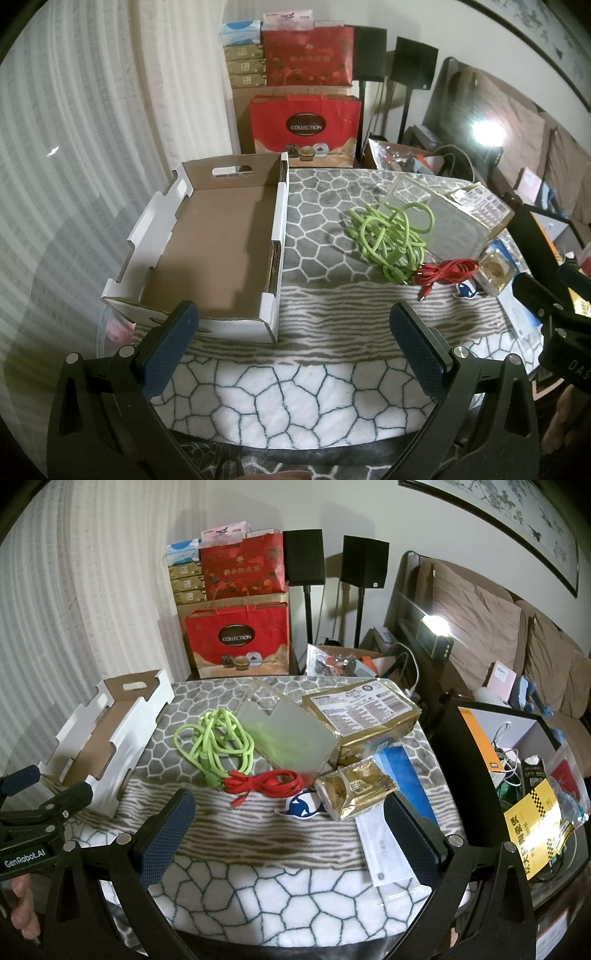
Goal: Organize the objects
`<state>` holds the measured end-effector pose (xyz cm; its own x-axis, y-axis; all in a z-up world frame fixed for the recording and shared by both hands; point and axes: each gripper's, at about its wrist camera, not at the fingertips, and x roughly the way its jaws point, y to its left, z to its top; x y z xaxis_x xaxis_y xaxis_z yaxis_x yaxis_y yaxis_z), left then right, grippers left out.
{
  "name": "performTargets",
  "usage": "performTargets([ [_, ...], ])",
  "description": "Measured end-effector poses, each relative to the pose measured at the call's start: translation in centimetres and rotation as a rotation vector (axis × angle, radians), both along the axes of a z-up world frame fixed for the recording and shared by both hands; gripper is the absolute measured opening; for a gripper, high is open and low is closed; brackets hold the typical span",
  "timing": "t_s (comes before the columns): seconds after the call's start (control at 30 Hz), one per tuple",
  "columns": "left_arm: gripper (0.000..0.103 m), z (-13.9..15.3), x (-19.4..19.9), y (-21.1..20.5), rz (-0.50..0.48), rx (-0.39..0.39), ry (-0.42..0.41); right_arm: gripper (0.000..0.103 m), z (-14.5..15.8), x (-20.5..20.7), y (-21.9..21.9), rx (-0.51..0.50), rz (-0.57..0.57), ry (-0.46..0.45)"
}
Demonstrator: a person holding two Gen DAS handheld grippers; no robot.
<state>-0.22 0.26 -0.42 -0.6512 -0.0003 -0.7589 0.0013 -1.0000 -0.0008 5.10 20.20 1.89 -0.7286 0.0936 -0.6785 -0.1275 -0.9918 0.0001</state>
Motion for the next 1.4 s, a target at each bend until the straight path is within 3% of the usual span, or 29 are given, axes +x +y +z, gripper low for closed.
performTargets([
  [1.4,0.103,-0.4,-0.11,-0.18,0.002,-0.006,-0.001,0.103,-0.01,-0.14,-0.04,-0.004,0.001,-0.002],
])
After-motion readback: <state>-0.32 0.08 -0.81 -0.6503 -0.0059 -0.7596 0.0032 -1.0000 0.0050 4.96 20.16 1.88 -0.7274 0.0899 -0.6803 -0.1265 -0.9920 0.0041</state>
